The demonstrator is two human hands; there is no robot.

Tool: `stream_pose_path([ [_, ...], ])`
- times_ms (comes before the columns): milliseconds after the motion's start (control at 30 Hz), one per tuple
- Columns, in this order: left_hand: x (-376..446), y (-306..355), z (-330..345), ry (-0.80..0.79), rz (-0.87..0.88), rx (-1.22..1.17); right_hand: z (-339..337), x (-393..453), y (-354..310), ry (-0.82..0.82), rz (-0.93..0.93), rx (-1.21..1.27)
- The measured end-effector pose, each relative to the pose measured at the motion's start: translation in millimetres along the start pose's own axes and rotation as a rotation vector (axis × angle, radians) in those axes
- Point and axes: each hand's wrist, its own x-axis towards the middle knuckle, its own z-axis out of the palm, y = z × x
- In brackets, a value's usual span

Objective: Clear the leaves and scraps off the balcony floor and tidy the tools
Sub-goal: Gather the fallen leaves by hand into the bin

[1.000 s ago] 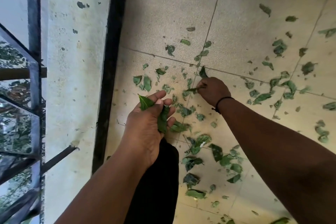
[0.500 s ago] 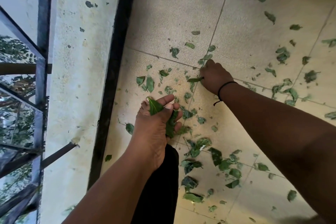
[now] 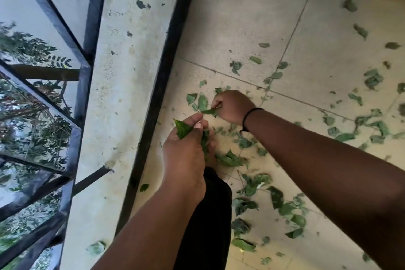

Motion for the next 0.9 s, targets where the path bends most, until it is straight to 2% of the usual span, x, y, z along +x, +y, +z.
stream_pose_path([
  [167,15,11,-13,0.084,0.030,-0.028,34,38,-35,0.020,-0.062,-0.545],
  [233,20,15,-18,0.104,0.047,-0.036,41,43,-34,-0.001,-0.079,-0.639],
  [333,25,22,-21,0.118,0.055,-0.043,44,46,-27,-0.003,-0.100,-0.612],
  [500,34,29,-20,0.134,0.104,-0.021,42,42,-17,-0.014,-0.016,-0.416],
  [667,35,21,-23,0.158,0.040,-0.044,36,45,-14,-0.037,-0.114,-0.311],
  [800,31,17,-16,0.112,0.006,-0.047,37,58,-24,-0.094,-0.129,-0.414],
  [900,25,14,-9,0.075,-0.013,-0.059,37,63,-25,-0.052,-0.059,-0.475],
])
